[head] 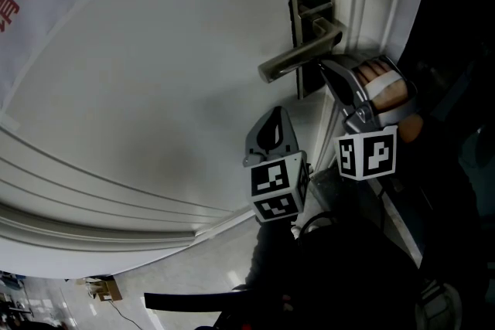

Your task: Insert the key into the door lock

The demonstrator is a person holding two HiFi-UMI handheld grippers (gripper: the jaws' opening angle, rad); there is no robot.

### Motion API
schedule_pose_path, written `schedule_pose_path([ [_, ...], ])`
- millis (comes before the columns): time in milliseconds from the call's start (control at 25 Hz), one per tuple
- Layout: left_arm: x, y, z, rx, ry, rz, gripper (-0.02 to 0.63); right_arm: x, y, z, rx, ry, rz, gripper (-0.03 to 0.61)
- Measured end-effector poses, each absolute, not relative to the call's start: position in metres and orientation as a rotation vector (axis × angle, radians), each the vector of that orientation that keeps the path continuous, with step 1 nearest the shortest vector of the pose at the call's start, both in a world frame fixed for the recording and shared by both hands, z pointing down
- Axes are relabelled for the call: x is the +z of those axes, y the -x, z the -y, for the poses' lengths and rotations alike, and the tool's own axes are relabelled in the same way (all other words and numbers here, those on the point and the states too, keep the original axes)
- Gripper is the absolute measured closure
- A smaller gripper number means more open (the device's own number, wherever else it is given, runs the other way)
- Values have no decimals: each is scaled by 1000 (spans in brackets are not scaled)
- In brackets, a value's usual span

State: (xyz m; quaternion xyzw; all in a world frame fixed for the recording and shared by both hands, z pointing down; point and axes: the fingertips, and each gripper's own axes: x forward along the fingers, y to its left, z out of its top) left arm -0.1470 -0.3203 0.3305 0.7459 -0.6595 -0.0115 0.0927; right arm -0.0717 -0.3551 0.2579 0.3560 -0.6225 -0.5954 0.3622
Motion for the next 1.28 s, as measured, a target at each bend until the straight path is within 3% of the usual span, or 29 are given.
schedule_pose_path([
  [1280,330,145,322,-28,-2232,1944,612,258,72,356,-1546,-897,1588,565],
])
